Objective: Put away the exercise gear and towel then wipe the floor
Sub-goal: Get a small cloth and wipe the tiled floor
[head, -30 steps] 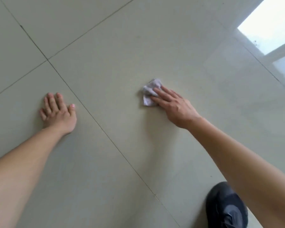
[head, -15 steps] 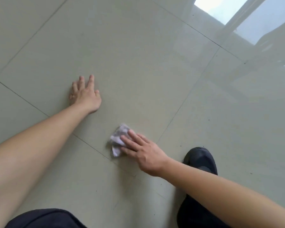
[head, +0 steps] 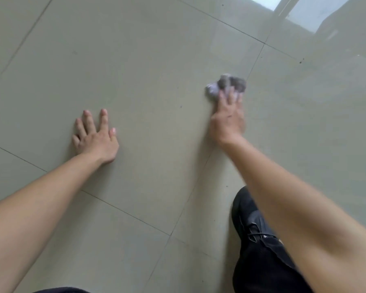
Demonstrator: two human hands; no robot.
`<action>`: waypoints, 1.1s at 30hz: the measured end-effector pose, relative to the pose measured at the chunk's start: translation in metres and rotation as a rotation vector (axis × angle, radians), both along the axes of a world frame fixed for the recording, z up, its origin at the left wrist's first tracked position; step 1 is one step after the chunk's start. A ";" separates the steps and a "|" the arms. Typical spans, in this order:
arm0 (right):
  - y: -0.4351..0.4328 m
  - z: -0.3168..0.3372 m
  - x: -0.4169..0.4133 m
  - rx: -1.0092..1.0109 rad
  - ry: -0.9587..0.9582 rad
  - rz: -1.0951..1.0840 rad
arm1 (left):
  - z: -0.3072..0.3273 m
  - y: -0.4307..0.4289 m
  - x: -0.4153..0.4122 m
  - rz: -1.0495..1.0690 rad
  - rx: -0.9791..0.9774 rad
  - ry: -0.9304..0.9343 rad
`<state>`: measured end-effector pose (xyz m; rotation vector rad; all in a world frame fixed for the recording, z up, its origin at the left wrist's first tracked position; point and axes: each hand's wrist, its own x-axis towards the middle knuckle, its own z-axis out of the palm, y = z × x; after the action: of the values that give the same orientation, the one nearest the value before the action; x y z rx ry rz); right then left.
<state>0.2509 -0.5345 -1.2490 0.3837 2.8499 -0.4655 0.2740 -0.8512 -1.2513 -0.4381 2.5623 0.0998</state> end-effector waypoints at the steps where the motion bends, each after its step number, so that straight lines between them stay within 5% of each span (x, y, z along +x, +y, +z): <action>1: -0.025 -0.004 0.010 -0.022 0.031 0.078 | 0.000 0.001 0.001 0.002 0.000 0.007; 6: -0.076 -0.002 0.031 -0.062 -0.068 0.964 | -0.009 0.001 -0.008 0.030 0.015 0.167; 8: -0.039 -0.004 -0.002 -0.020 -0.002 1.126 | -0.017 -0.005 -0.021 0.023 0.027 0.190; 10: 0.008 -0.008 -0.044 0.047 0.039 0.970 | -0.025 -0.009 -0.029 0.025 0.037 0.193; 15: 0.097 0.004 -0.131 0.066 -0.041 -0.002 | -0.034 -0.014 -0.028 0.000 0.022 0.219; 18: 0.082 -0.003 -0.149 0.080 -0.005 -0.338 | -0.034 -0.015 -0.029 0.005 0.020 0.211; 21: 0.007 -0.014 -0.133 0.024 0.094 -0.155 | -0.033 -0.014 -0.028 0.002 0.023 0.208; 25: -0.103 -0.015 -0.074 -0.109 0.084 0.538 | -0.029 -0.014 -0.030 0.030 0.033 0.194; 29: -0.080 -0.012 -0.089 -0.056 0.060 1.132 | -0.031 -0.013 -0.031 0.030 0.030 0.173; 31: -0.035 -0.015 -0.127 -0.018 0.117 1.023 | -0.032 -0.014 -0.031 0.034 0.025 0.169; 33: 0.015 -0.012 -0.165 0.030 0.129 0.601 | -0.034 -0.014 -0.031 0.034 0.020 0.161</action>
<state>0.0858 -0.5193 -1.2614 -0.5079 2.8943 -0.3314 0.2434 -0.8652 -1.2852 -0.4842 2.7093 0.1801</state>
